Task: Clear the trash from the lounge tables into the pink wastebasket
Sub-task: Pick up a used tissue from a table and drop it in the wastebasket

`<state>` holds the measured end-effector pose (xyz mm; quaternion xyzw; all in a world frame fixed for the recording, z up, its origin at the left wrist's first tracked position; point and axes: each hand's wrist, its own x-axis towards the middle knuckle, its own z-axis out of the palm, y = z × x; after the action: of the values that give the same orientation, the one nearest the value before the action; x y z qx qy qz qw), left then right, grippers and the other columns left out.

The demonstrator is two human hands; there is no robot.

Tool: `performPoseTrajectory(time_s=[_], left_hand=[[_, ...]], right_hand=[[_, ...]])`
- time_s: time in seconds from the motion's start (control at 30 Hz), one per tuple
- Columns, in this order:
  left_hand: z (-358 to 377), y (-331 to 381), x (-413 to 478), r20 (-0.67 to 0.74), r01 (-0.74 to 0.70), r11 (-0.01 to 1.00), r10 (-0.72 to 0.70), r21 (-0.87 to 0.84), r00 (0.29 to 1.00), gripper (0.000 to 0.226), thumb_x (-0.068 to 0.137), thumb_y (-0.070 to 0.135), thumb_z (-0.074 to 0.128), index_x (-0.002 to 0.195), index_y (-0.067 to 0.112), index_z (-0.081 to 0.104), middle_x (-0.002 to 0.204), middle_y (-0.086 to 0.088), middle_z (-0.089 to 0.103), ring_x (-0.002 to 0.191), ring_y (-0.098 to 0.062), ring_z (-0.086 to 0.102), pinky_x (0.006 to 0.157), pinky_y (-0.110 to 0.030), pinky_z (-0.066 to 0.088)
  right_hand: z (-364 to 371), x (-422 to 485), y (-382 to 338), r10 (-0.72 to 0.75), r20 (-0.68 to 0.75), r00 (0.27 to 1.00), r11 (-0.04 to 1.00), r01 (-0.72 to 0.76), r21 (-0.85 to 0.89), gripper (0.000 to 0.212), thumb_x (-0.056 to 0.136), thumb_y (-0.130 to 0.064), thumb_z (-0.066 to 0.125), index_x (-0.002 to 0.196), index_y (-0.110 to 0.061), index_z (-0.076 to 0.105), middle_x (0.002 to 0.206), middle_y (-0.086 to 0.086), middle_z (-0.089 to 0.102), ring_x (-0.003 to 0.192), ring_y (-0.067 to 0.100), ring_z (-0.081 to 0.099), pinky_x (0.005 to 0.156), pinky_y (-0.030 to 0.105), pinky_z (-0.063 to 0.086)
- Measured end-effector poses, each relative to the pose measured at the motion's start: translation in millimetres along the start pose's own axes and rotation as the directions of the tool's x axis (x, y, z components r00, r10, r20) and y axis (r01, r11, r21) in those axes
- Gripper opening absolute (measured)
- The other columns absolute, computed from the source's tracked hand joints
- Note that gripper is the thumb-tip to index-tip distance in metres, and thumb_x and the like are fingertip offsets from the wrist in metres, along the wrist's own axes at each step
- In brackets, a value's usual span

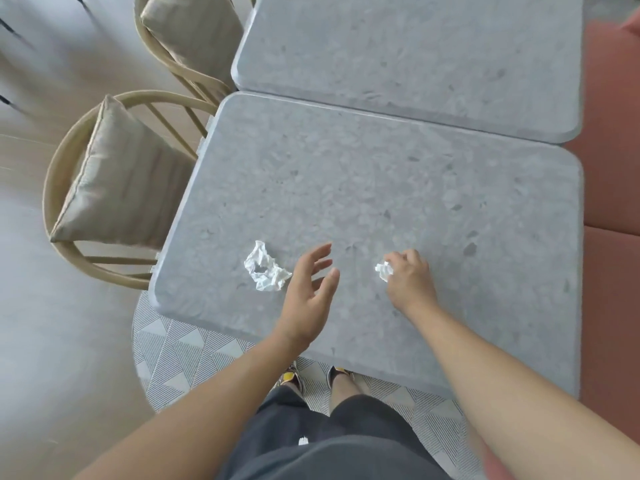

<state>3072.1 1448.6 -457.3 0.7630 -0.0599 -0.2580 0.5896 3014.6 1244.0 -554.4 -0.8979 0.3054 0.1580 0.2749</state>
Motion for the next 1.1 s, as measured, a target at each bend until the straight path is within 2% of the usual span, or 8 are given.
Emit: performPoseTrajectory(time_s=[0.17, 0.3, 0.43, 0.63, 0.8, 0.87, 1.0, 1.1], left_hand=[[-13, -3, 1, -0.036, 0.064, 0.995, -0.067, -0.071, 0.997, 0.034, 0.095, 0.045, 0.056, 0.129, 0.045, 0.056, 0.14, 0.009, 0.06, 0.131, -0.008, 0.059, 0.112, -0.044, 0.052], [-27, 5, 1, -0.079, 0.082, 0.988, -0.092, -0.13, 0.993, 0.034, 0.094, 0.043, 0.056, 0.128, 0.042, 0.058, 0.137, 0.009, 0.061, 0.129, -0.006, 0.06, 0.114, -0.049, 0.05], [-44, 19, 2, -0.109, 0.059, 0.987, -0.076, -0.147, 0.991, 0.046, 0.09, 0.054, 0.058, 0.134, 0.038, 0.056, 0.14, 0.006, 0.06, 0.134, -0.009, 0.057, 0.116, -0.049, 0.047], [-65, 44, 2, -0.093, 0.051, 0.945, -0.085, -0.323, 0.992, 0.055, 0.095, 0.053, 0.056, 0.147, 0.036, 0.05, 0.141, -0.012, 0.059, 0.129, -0.029, 0.065, 0.105, -0.055, 0.057], [-87, 52, 1, -0.091, 0.048, 0.897, -0.098, -0.44, 0.991, 0.023, 0.111, 0.028, 0.052, 0.132, 0.029, 0.059, 0.125, -0.021, 0.069, 0.109, -0.032, 0.075, 0.079, -0.041, 0.064], [-99, 49, 1, -0.11, 0.054, 0.894, -0.114, -0.446, 0.987, 0.022, 0.107, 0.031, 0.054, 0.127, 0.025, 0.06, 0.12, -0.022, 0.07, 0.104, -0.031, 0.075, 0.081, -0.048, 0.064], [-128, 38, 3, -0.176, 0.065, 0.888, -0.162, -0.455, 0.971, 0.029, 0.094, 0.041, 0.058, 0.117, 0.025, 0.063, 0.1, -0.001, 0.075, 0.088, -0.018, 0.074, 0.067, -0.032, 0.061], [-150, 22, 7, -0.205, 0.077, 0.88, -0.193, -0.469, 0.959, 0.025, 0.093, 0.041, 0.059, 0.115, 0.03, 0.066, 0.098, 0.005, 0.076, 0.089, -0.017, 0.075, 0.068, -0.032, 0.06]], right_hand=[[-4, -8, -36, 0.041, 0.046, 0.998, 0.975, -0.05, 0.215, 0.014, 0.094, -0.003, 0.063, 0.105, -0.008, 0.07, 0.111, 0.019, 0.064, 0.102, 0.036, 0.062, 0.076, 0.033, 0.04], [-29, -26, -92, -0.031, -0.057, 0.998, 0.862, 0.056, 0.503, 0.012, 0.093, -0.015, 0.075, 0.088, -0.021, 0.066, 0.093, 0.003, 0.07, 0.082, 0.015, 0.063, 0.066, 0.01, 0.04], [-61, -49, -142, -0.135, -0.096, 0.986, 0.748, 0.164, 0.643, 0.015, 0.092, -0.01, 0.078, 0.088, -0.02, 0.067, 0.085, -0.009, 0.067, 0.075, 0.003, 0.06, 0.072, 0.017, 0.051], [-83, -77, -190, -0.236, -0.069, 0.969, 0.715, 0.221, 0.663, 0.018, 0.092, -0.006, 0.074, 0.086, -0.02, 0.066, 0.08, -0.007, 0.067, 0.073, 0.006, 0.06, 0.073, 0.022, 0.051], [-79, -87, -215, -0.31, 0.021, 0.95, 0.703, 0.215, 0.678, 0.006, 0.094, -0.009, 0.075, 0.095, -0.015, 0.074, 0.098, 0.002, 0.078, 0.096, 0.019, 0.075, 0.091, 0.039, 0.06], [-74, -88, -222, -0.324, 0.01, 0.946, 0.678, 0.225, 0.7, 0.009, 0.095, -0.007, 0.073, 0.101, -0.013, 0.076, 0.101, 0.001, 0.079, 0.099, 0.016, 0.075, 0.093, 0.035, 0.06], [-59, -83, -234, -0.303, -0.043, 0.952, 0.633, 0.235, 0.738, 0.015, 0.093, -0.011, 0.073, 0.103, -0.023, 0.076, 0.103, -0.005, 0.076, 0.091, 0.001, 0.068, 0.084, 0.017, 0.054], [-37, -67, -238, -0.252, -0.054, 0.966, 0.67, 0.215, 0.711, 0.023, 0.095, -0.011, 0.073, 0.112, -0.027, 0.072, 0.112, -0.004, 0.071, 0.091, -0.002, 0.064, 0.084, 0.012, 0.05]])
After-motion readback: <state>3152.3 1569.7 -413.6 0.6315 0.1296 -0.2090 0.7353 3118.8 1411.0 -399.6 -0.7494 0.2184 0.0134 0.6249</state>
